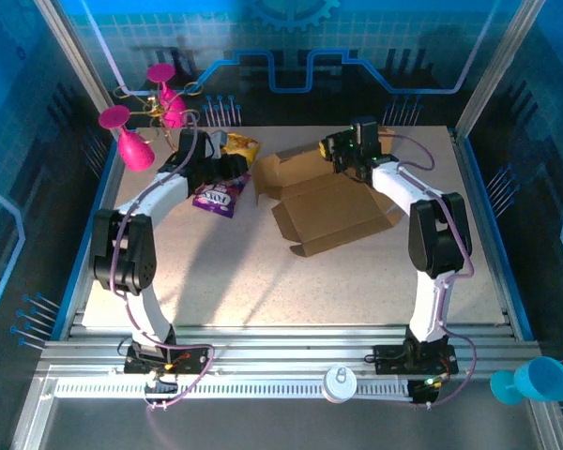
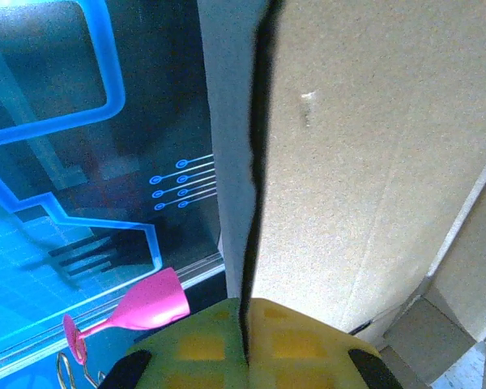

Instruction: Fold the paper box

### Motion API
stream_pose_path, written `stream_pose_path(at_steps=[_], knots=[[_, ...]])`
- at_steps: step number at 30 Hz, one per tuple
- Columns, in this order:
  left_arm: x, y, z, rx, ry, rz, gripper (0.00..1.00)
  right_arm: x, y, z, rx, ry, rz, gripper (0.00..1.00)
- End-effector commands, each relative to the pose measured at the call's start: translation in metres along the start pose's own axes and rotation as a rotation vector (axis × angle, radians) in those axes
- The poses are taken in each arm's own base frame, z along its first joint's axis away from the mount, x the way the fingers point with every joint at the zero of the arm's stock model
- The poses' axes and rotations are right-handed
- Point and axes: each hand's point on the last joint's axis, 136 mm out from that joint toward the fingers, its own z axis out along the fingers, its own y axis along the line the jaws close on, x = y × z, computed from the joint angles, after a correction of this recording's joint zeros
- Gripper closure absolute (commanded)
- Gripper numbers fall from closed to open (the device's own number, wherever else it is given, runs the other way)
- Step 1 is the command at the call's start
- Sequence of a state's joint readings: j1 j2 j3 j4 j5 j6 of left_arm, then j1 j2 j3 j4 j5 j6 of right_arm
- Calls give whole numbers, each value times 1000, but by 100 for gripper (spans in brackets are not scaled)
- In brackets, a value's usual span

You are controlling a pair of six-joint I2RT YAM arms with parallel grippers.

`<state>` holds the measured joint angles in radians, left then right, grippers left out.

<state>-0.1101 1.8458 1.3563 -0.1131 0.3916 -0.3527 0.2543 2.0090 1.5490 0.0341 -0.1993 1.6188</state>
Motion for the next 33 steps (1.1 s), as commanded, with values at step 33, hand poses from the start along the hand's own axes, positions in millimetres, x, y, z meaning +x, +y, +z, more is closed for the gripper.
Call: stream_pose_path(at_steps=[33], knots=[[78, -60, -40, 59, 19, 74, 59, -3, -56, -126, 175, -129, 80, 100]])
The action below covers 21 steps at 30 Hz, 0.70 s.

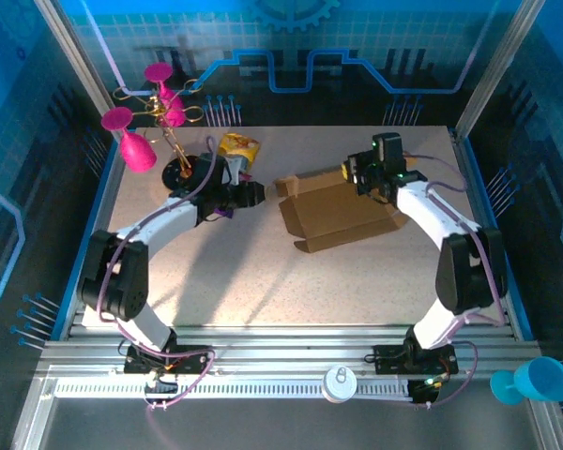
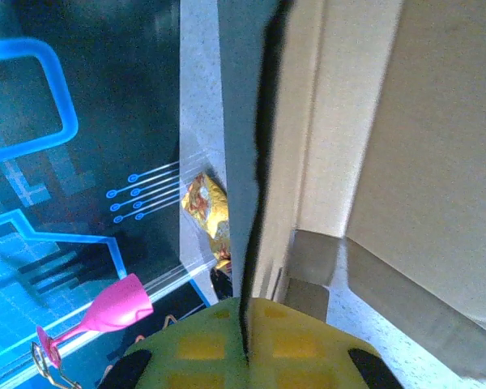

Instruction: Fold the paper box

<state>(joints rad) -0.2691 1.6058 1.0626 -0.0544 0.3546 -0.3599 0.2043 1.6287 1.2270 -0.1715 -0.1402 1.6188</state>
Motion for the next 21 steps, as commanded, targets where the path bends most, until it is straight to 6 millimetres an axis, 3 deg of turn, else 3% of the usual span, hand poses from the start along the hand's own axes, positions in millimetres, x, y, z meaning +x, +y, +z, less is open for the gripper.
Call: stream_pose_path(at_steps=[1, 9, 13, 17, 21], knots=[[-4, -10, -22, -3, -58, -15, 59, -2, -12, -28, 39, -31, 15, 100], [12, -16, -43, 3, -48, -43, 57, 8, -31, -83, 105, -71, 29, 100], [13, -23, -49, 12, -56, -43, 57, 12, -35, -97, 115, -69, 21, 100], [14, -31, -51, 33, -57, -30, 57, 10, -35, -71, 49, -37, 41, 100], [19, -33, -48, 37, -38, -23, 57, 4, -11, -40, -4, -5, 31, 100]])
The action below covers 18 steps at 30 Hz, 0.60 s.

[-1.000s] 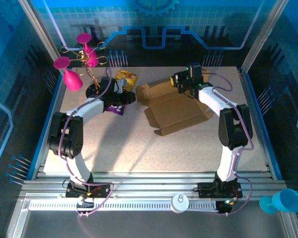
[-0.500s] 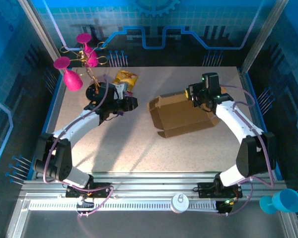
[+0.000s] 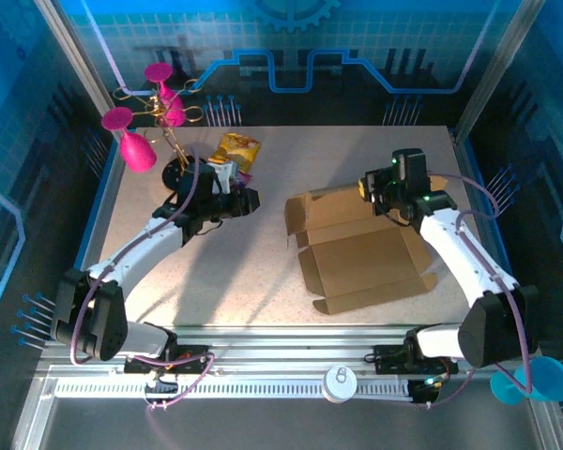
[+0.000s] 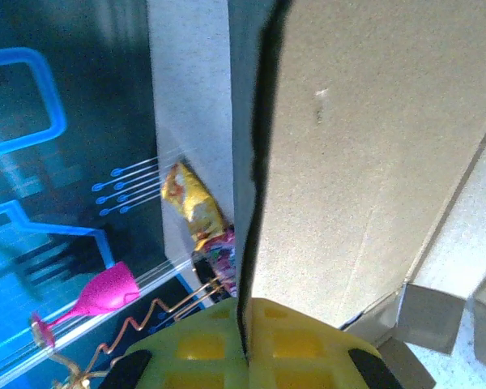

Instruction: Fold the paper box

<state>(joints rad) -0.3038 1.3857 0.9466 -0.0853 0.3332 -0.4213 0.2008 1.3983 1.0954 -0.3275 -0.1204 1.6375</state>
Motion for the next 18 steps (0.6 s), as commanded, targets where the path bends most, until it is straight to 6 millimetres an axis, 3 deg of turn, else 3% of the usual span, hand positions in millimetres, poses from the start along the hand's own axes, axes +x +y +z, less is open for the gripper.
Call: stream_pose_path(at_steps=[1, 6, 13, 18], knots=[[5, -3, -3, 1, 11, -12, 57, -6, 28, 20, -70, 17, -11, 100], [9, -1, -3, 0, 10, -23, 57, -8, 44, 37, -113, 36, -10, 100], [20, 1, 1, 6, 36, -21, 57, -6, 27, 40, -95, 55, 2, 100], [29, 12, 16, -11, 88, 9, 57, -10, 30, 39, -130, 77, -34, 100]])
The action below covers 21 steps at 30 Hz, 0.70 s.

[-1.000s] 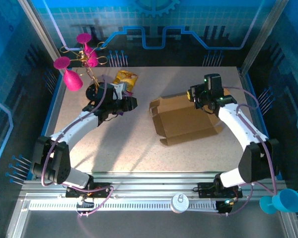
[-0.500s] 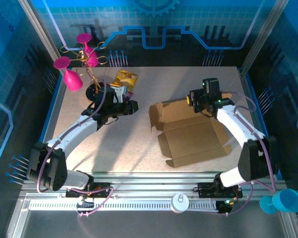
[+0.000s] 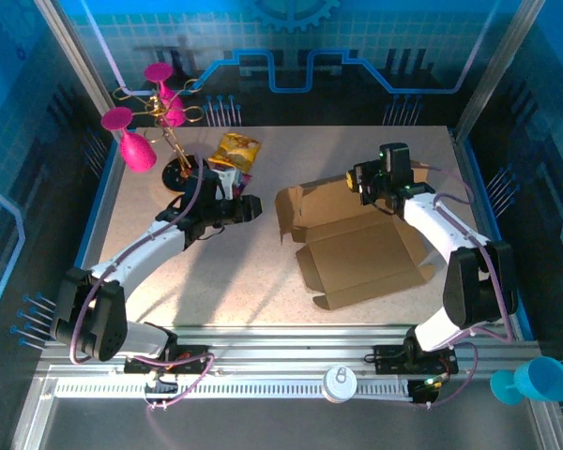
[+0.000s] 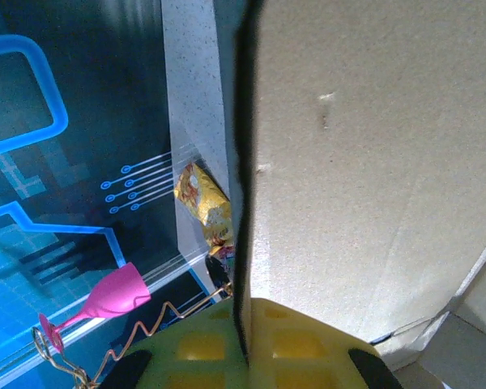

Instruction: Fold the paper box

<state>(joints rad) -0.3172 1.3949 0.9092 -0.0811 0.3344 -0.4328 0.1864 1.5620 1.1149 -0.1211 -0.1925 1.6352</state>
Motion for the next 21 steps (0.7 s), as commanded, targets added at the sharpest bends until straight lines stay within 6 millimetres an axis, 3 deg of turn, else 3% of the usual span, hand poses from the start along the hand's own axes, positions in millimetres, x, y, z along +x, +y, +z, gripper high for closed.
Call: stream_pose_path(at_steps=[1, 12, 21], knots=[[10, 7, 13, -6, 52, 36, 57, -5, 16, -6, -77, 22, -38, 100], [5, 1, 35, 45, 63, 46, 57, -7, -2, -12, -164, 65, -52, 100], [23, -13, 56, 151, 99, 225, 57, -7, 27, -8, -232, 108, -72, 100]])
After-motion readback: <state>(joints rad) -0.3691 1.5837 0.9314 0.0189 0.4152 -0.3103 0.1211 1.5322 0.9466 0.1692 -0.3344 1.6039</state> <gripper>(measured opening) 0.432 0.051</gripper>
